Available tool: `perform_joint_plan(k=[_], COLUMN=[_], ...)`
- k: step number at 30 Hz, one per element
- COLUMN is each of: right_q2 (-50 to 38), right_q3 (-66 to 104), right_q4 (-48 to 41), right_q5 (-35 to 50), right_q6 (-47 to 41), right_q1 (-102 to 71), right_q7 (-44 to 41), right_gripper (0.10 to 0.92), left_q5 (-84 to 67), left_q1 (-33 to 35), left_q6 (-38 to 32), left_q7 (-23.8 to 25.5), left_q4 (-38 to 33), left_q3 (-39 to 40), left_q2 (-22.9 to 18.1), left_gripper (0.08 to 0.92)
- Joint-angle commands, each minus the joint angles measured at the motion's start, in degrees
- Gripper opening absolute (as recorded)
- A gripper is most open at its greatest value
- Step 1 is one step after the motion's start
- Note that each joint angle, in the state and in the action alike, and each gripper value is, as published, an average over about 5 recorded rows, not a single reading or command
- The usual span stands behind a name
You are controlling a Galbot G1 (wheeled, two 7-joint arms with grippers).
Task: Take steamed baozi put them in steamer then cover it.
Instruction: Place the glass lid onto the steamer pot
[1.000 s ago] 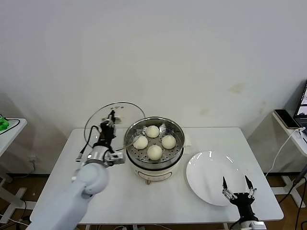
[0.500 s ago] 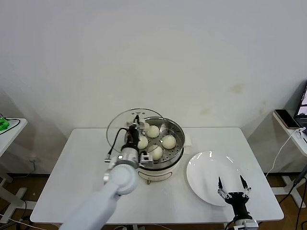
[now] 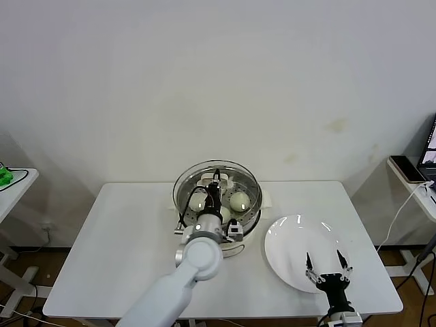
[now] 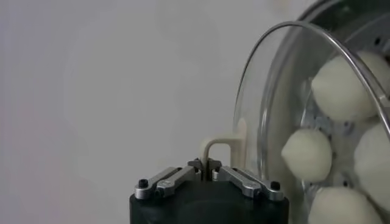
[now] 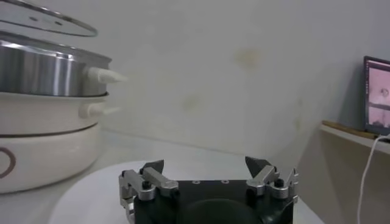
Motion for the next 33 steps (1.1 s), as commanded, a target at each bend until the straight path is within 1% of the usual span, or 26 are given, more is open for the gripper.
perform_joint_plan(k=[1, 33], right_q2=[0.1, 0.1], right_q3=[-0.4, -1.7], right_q4=[-0.1, -0.1], right_q5=[-0.3, -0.3], right_q6=[0.1, 0.4], right_q1=[0.1, -0.2], right_q7=[-0.1, -0.8], right_gripper=[0.823, 0.823], left_q5=[2.7, 4.5], left_q1=[0.3, 1.9], left_q6=[0.2, -1.6], left_q7=[1.0, 0.6], left_q4=[1.0, 2.9], left_q3=[0.8, -0.4], left_q2=[-3.1, -4.1], left_gripper=[0.132, 0.132])
